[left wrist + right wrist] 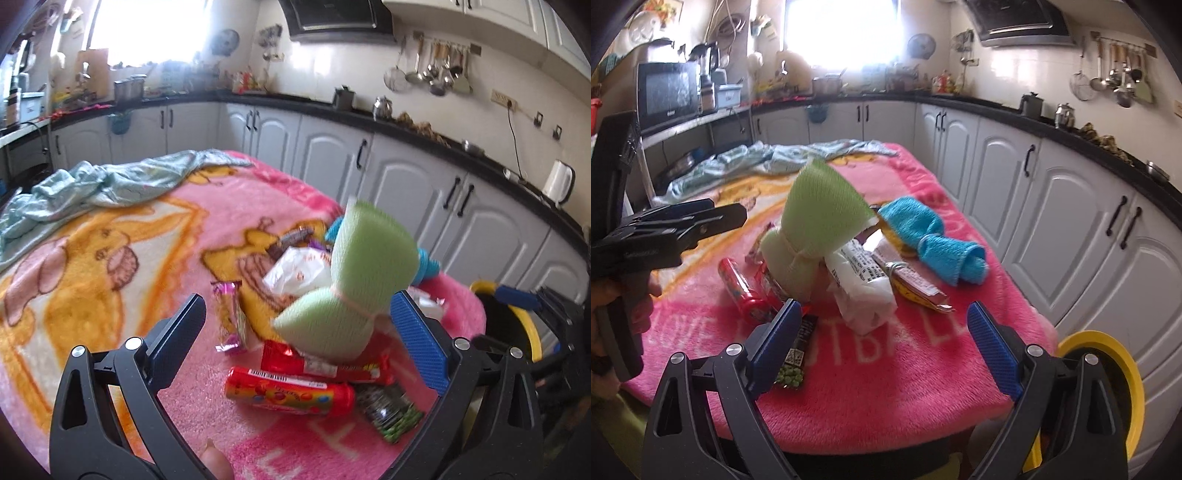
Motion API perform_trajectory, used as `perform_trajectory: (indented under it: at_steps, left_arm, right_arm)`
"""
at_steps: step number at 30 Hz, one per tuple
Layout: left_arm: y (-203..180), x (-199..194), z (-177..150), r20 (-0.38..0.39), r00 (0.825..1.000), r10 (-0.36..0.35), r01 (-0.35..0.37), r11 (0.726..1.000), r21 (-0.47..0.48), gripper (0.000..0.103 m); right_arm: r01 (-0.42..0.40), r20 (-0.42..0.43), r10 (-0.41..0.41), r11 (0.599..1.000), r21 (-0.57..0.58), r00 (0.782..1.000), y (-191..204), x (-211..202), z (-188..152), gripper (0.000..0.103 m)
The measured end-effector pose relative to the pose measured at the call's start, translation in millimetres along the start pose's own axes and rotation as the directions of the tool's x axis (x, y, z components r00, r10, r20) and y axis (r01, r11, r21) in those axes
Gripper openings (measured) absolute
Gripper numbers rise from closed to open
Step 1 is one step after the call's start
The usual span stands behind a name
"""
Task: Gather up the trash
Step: 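Grasp the green mesh sponge with the left tool while the right tool grasps the white wrapper bag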
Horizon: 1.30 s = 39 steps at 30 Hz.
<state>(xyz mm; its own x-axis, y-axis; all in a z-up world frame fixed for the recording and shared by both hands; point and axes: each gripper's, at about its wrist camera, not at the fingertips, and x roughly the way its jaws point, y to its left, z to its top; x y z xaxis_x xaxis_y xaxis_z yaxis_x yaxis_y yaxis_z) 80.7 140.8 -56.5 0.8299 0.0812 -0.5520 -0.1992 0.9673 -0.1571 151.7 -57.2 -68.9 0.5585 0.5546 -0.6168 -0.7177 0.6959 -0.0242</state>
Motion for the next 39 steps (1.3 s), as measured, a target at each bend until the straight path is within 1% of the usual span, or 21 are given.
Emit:
perform_trajectory:
  at_steps: [2,5,8,10,13,14,16,17,19,20,22,23,24,25,26,27,29,30,31,33,39]
  left_arm:
    - [3.9,8.6,-2.3,-0.026,0.999,-0.042,0.042,0.999,-0.002,0.092]
    - [6.7,18.8,-2.3,-0.052,0.996,-0.069,0.069,0.998,-0.005,0.092]
    - [2.7,21.0,9.8,-0.034,0.993,-0.112,0.112,0.994,0.012,0.092]
    - [-0.7,24.2,21.8,-0.030,0.987,-0.155,0.156,0.988,0.012,0.092]
    - [-7.5,37.7,45.6,-0.042,0.972,-0.232,0.232,0.972,0.017,0.092]
    - [-10.3,41.4,50.1,-0.045,0.969,-0.241,0.242,0.970,0.015,0.092]
    - [-16.1,54.8,60.5,-0.076,0.957,-0.281,0.283,0.959,0.014,0.092]
    - [-17.7,61.4,63.4,-0.092,0.949,-0.301,0.303,0.953,0.011,0.092]
    - [-17.4,75.2,67.1,-0.126,0.930,-0.344,0.345,0.938,-0.017,0.092]
    - [-17.4,79.7,66.5,-0.137,0.924,-0.358,0.357,0.934,-0.032,0.092]
    - [-16.8,90.8,65.3,-0.167,0.911,-0.376,0.371,0.926,-0.062,0.092]
    - [-17.8,93.0,63.8,-0.176,0.906,-0.384,0.378,0.923,-0.068,0.086]
    - [-17.6,94.3,62.7,-0.179,0.903,-0.391,0.384,0.921,-0.071,0.082]
    - [-18.1,94.9,61.2,-0.183,0.901,-0.394,0.387,0.919,-0.073,0.074]
    - [-19.9,95.3,58.8,-0.191,0.900,-0.393,0.387,0.919,-0.072,0.063]
    - [-20.3,94.7,57.6,-0.191,0.900,-0.393,0.387,0.920,-0.068,0.056]
    - [-20.5,92.6,56.2,-0.186,0.902,-0.390,0.385,0.921,-0.061,0.050]
    - [-20.3,90.5,55.9,-0.183,0.900,-0.395,0.391,0.918,-0.060,0.049]
    - [-20.2,87.9,56.3,-0.175,0.902,-0.394,0.390,0.919,-0.058,0.046]
    - [-18.8,81.1,57.8,-0.152,0.908,-0.390,0.386,0.921,-0.055,0.044]
    - [-12.4,52.1,70.9,-0.039,0.926,-0.376,0.373,0.925,-0.069,0.040]
  right_arm:
    - [-0.020,-0.015,0.020,1.000,0.009,1.000,-0.9,9.2,0.5,0.088]
    - [-0.041,-0.034,0.041,0.999,0.021,0.999,-2.9,21.1,3.3,0.088]
    - [-0.050,-0.043,0.051,0.998,0.024,0.998,-5.9,32.2,5.5,0.086]
    - [-0.066,-0.051,0.068,0.997,0.024,0.996,-6.1,38.9,6.4,0.081]
    - [-0.089,-0.061,0.090,0.996,0.022,0.994,-7.9,48.5,7.6,0.073]
    - [-0.099,-0.063,0.100,0.995,0.022,0.993,-7.6,50.5,8.1,0.071]
    - [-0.118,-0.066,0.118,0.993,0.011,0.991,-6.4,53.7,10.2,0.064]
    - [-0.125,-0.064,0.124,0.992,0.000,0.990,-4.6,53.9,11.1,0.062]
    - [-0.140,-0.064,0.138,0.990,-0.018,0.988,-0.8,54.0,12.8,0.052]
    - [-0.148,-0.067,0.146,0.989,-0.026,0.987,1.0,54.5,13.6,0.049]
    - [-0.152,-0.074,0.150,0.988,-0.034,0.986,2.2,55.4,14.1,0.039]
    - [-0.151,-0.075,0.148,0.988,-0.033,0.986,1.8,55.5,14.1,0.038]
    - [-0.155,-0.075,0.153,0.988,-0.026,0.985,1.0,55.3,14.2,0.037]
    - [-0.157,-0.075,0.156,0.987,-0.020,0.985,0.6,55.1,13.9,0.035]
    - [-0.158,-0.073,0.156,0.987,-0.016,0.985,0.0,54.4,13.9,0.035]
    - [-0.157,-0.072,0.156,0.987,-0.014,0.985,0.1,54.5,14.4,0.033]
    - [-0.159,-0.067,0.158,0.987,-0.008,0.985,-0.2,53.1,13.6,0.031]
    - [-0.160,-0.066,0.159,0.987,-0.008,0.985,-0.1,53.0,13.8,0.030]
    - [-0.158,-0.063,0.157,0.987,-0.008,0.986,0.2,51.8,13.4,0.029]
    - [-0.154,-0.052,0.154,0.988,-0.007,0.987,1.1,48.8,13.2,0.028]
    - [-0.149,-0.006,0.149,0.989,0.002,0.989,0.7,32.1,18.0,0.028]
